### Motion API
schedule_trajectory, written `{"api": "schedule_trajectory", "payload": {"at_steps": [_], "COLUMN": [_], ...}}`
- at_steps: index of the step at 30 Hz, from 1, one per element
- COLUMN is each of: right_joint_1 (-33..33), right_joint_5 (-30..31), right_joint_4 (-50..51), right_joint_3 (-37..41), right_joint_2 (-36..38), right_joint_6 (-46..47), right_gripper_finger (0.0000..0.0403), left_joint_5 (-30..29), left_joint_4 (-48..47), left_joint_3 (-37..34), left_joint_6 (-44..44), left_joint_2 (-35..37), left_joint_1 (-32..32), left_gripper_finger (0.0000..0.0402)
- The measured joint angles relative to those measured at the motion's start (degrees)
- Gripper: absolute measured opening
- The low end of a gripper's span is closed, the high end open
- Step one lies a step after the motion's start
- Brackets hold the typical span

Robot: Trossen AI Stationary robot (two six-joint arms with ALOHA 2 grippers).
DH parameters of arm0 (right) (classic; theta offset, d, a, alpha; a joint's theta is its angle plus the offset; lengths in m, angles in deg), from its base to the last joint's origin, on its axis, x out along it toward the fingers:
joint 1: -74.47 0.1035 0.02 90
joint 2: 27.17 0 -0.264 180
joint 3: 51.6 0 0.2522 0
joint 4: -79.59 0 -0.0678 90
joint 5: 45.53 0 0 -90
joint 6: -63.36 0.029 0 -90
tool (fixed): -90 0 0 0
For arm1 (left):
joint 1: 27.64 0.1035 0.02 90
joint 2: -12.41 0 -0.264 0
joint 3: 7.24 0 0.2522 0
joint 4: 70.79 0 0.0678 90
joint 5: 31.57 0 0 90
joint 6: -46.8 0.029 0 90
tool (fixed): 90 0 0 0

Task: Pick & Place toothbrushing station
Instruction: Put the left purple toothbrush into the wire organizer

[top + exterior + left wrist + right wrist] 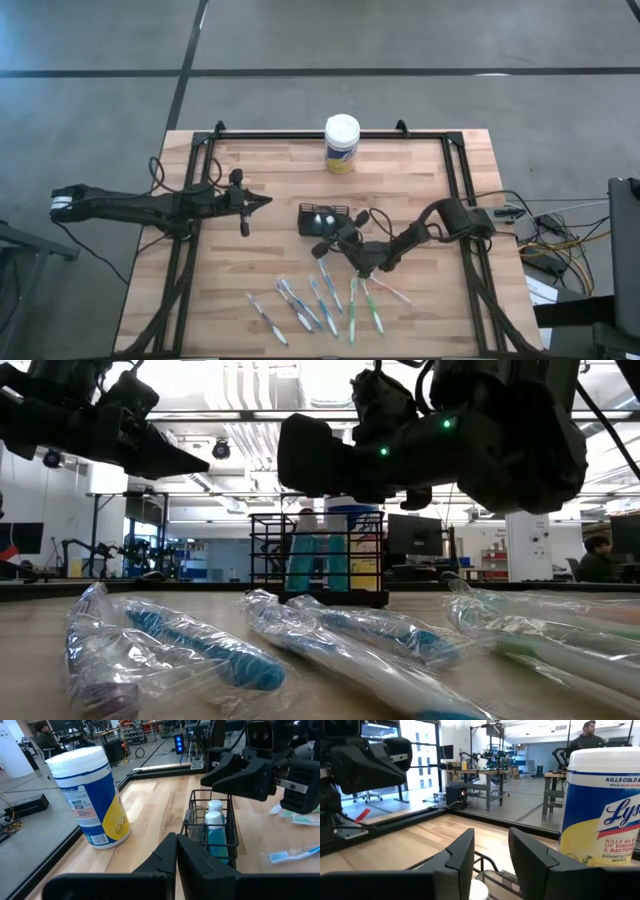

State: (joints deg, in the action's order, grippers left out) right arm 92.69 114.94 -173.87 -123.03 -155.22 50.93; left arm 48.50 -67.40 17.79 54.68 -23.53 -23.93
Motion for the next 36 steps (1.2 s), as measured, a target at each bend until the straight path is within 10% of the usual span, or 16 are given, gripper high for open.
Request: {"api": "schedule_trajectory", "payload": {"at_steps": [12,22,31,36], "right_joint_1": [0.1,4.6,1.5,-1.0], "right_joint_5": [-1.9,-8.6,-36.9,-47.9], "right_joint_4": [-1.4,-0.1,47.6,59.0], "right_joint_3": [-0.1,5.1,22.8,26.4], "right_joint_2": [2.3,20.9,56.3,68.2], "right_joint_6": [-7.1,-23.5,9.2,11.6], "right_gripper_finger": [0.0075,0.0067,0.0009,0.0008], "left_joint_5": [0.0,1.8,8.2,13.7], "left_joint_4": [0.0,-0.6,-3.6,-4.0], "left_joint_3": [0.0,0.1,0.2,0.2], "left_joint_6": [-0.1,1.9,7.0,9.0], "left_joint_2": [0.2,3.6,8.3,9.8], "left_joint_1": [0.0,0.0,0.0,0.0], "left_gripper_finger": [0.0014,0.0014,0.0014,0.0007]}}
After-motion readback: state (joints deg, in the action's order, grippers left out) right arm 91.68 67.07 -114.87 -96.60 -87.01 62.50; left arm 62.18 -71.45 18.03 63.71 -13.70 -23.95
